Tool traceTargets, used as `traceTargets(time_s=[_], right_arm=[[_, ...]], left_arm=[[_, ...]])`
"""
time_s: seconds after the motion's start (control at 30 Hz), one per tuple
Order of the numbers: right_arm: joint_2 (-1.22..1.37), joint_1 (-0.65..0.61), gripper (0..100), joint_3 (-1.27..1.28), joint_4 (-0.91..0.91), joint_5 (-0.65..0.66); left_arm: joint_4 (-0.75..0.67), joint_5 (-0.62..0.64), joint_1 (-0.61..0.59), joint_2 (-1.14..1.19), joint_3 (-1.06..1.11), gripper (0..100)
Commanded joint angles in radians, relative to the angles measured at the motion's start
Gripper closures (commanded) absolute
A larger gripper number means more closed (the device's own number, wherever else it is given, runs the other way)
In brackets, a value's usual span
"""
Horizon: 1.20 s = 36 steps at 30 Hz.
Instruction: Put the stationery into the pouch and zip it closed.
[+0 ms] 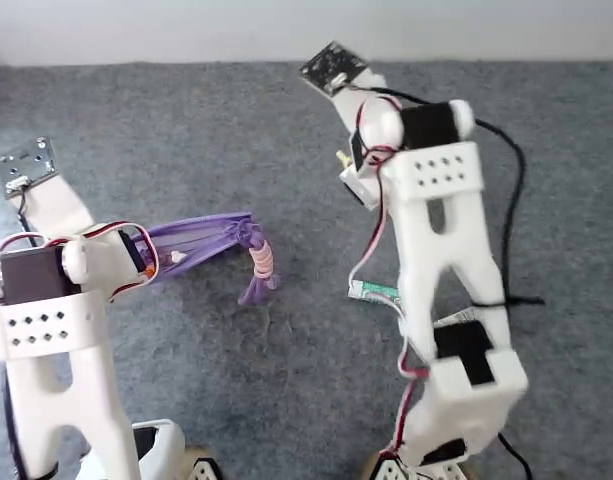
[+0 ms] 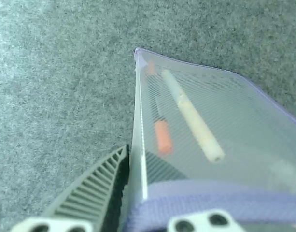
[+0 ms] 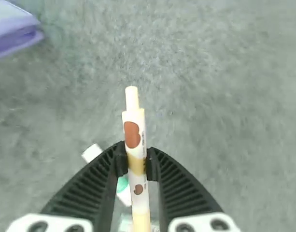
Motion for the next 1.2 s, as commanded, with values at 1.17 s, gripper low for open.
traceTargets(time_s=[1.17], right_arm=[[-0.526,-0.618,99.1,0.100,-0.501,-0.888]], left_arm=[[0.017,0.020,-0.003,0.015,0.001,99]])
